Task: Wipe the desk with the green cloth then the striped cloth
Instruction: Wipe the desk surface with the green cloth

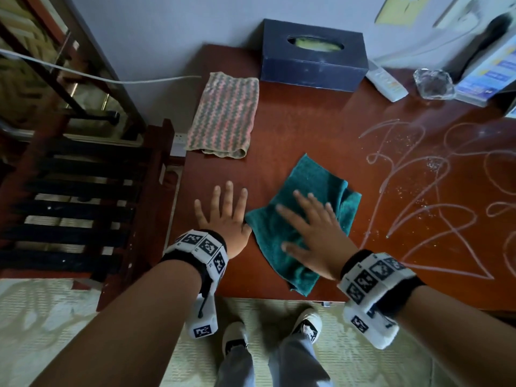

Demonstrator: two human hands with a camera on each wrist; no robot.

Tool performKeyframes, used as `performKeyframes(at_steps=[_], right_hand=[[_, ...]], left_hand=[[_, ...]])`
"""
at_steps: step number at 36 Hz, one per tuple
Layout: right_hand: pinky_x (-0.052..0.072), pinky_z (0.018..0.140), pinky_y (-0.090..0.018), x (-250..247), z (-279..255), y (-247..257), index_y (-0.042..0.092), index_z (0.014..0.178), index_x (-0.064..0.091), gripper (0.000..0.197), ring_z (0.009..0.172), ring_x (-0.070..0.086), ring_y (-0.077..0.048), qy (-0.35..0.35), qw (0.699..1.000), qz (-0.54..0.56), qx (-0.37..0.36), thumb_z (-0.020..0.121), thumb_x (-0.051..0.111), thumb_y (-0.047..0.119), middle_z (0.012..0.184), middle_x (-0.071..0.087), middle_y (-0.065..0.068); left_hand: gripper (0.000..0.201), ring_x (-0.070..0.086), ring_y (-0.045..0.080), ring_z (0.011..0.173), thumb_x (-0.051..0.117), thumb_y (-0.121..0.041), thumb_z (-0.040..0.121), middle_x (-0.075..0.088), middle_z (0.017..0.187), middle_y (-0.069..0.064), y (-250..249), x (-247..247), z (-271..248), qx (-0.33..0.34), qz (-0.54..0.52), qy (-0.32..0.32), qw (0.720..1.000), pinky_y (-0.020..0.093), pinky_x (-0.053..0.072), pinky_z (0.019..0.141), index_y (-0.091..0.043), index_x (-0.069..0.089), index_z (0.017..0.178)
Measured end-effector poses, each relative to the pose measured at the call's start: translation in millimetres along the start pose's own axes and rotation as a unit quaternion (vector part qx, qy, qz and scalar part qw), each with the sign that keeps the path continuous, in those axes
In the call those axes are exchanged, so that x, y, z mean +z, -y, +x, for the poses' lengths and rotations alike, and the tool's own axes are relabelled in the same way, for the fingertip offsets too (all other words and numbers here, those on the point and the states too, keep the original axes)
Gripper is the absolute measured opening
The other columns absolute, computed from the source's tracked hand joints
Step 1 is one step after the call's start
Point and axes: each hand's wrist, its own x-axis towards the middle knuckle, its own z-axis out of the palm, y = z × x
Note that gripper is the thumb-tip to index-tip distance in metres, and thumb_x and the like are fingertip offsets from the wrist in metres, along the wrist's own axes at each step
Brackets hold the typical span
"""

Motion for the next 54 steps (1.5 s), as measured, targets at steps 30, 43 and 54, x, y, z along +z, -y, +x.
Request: performKeyframes(at_steps=[30, 43, 54], right_hand=[[-0.022, 0.111, -0.047, 57.8, -0.9, 43.4, 0.029, 0.145, -0.02, 0.077, 0.14, -0.032, -0.022, -0.051, 0.998, -0.001, 0.036, 0.082, 0.001, 0.067, 0.154, -0.031, -0.001], [-0.005, 0.113, -0.051, 74.1, -20.1, 24.1, 0.029, 0.151, 0.0, 0.073, 0.146, -0.011, -0.024, -0.063, 0.993, -0.038, -0.09, 0.092, 0.024, 0.066, 0.16, -0.005, -0.004], [-0.005, 0.115, -0.046, 64.3, -39.5, -28.8, 0.031, 0.153, 0.009, 0.066, 0.147, -0.006, -0.021, -0.015, 0.987, -0.081, -0.139, 0.096, 0.023, 0.062, 0.161, 0.0, 0.001]], left_hand=[[0.063, -0.037, 0.024, 0.136, 0.013, -0.049, 0.099, -0.044, 0.145, 0.0, -1.2, 1.0, -0.8, 0.0, -0.005, -0.006, 1.0, 0.058, -0.018, 0.107, -0.031, -0.032, 0.141], [0.063, -0.037, 0.024, 0.136, 0.013, -0.049, 0.099, -0.045, 0.145, -0.001, -0.3, 0.6, 0.1, -0.001, -0.008, -0.003, 1.0, 0.058, -0.017, 0.109, -0.032, -0.031, 0.141], [0.063, -0.036, 0.024, 0.136, 0.011, -0.05, 0.099, -0.045, 0.145, 0.0, -1.1, 2.9, -0.1, -0.004, 0.006, -0.014, 1.0, 0.058, -0.015, 0.109, -0.03, -0.031, 0.142]])
